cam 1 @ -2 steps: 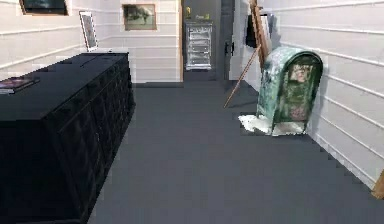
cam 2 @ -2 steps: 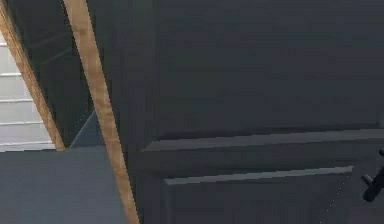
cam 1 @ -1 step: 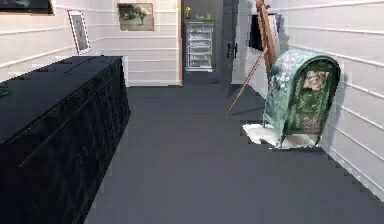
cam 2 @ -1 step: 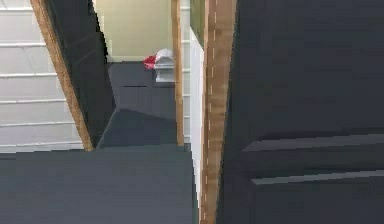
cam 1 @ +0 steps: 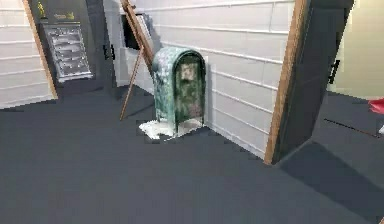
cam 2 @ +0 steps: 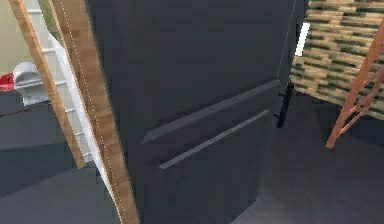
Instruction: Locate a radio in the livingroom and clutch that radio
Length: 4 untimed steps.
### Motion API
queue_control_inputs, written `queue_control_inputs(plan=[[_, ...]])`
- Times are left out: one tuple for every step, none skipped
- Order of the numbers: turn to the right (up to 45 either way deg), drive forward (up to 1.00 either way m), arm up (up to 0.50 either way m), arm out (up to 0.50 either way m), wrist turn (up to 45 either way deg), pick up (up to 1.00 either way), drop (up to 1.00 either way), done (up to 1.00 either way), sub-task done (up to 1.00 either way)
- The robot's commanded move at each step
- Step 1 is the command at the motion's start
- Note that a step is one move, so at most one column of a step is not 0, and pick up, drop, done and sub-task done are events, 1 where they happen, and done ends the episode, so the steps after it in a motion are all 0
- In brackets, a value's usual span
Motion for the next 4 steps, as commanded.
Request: queue_control_inputs(plan=[[0.0,0.15,0.00,0.00,0.0,0.00,0.00,0.00,0.00],[-27.0,0.00,0.00,0.00,0.0,0.00,0.00,0.00,0.00],[0.0,1.00,0.00,0.00,0.0,0.00,0.00,0.00,0.00],[0.0,1.00,0.00,0.00,0.0,0.00,0.00,0.00,0.00]])
